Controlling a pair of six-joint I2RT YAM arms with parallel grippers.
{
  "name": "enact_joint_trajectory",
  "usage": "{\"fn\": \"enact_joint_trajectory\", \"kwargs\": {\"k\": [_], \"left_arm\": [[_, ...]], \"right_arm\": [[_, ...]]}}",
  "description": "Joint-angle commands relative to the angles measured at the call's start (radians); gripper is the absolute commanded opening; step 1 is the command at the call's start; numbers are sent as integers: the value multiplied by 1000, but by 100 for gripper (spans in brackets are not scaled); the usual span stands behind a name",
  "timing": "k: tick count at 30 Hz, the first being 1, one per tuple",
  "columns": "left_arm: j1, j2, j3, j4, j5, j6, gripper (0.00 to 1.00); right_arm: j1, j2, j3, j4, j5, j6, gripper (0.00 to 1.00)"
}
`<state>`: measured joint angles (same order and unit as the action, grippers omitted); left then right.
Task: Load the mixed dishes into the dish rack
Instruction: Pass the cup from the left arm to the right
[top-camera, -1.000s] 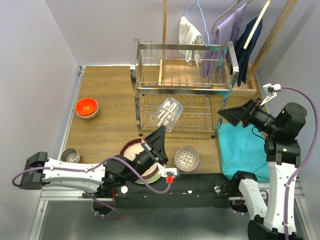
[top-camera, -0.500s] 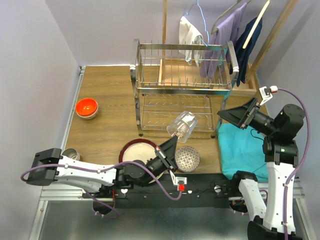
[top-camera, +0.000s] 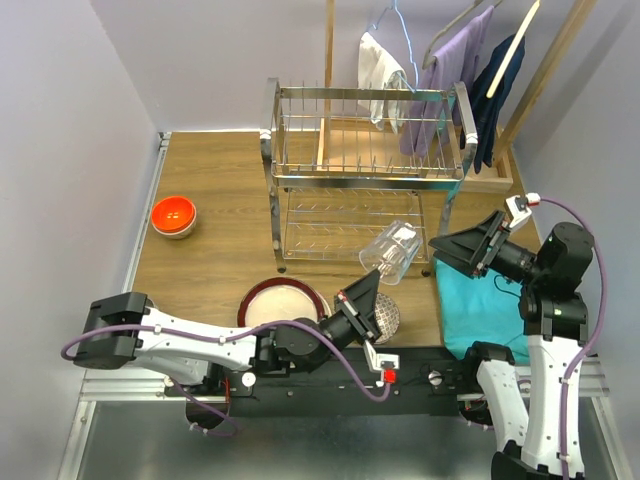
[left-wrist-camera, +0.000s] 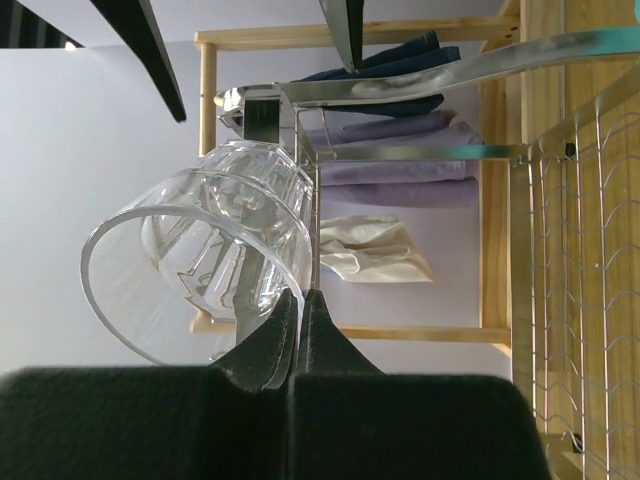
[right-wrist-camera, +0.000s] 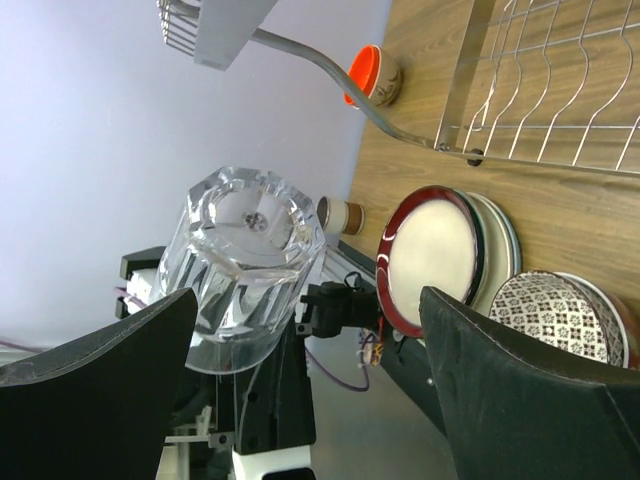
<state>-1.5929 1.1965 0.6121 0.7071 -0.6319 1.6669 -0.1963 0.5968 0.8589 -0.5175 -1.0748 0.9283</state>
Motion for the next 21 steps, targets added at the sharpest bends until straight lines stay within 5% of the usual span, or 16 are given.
{"fn": "enact_joint_trajectory", "kwargs": {"k": [1, 21], "left_arm": [[-13, 47, 75, -9, 28, 22, 0], [-19, 189, 204, -24, 17, 11, 0]], "right_arm": [[3, 12, -9, 37, -19, 60, 100], [31, 66, 48, 36, -27, 90, 100]]}}
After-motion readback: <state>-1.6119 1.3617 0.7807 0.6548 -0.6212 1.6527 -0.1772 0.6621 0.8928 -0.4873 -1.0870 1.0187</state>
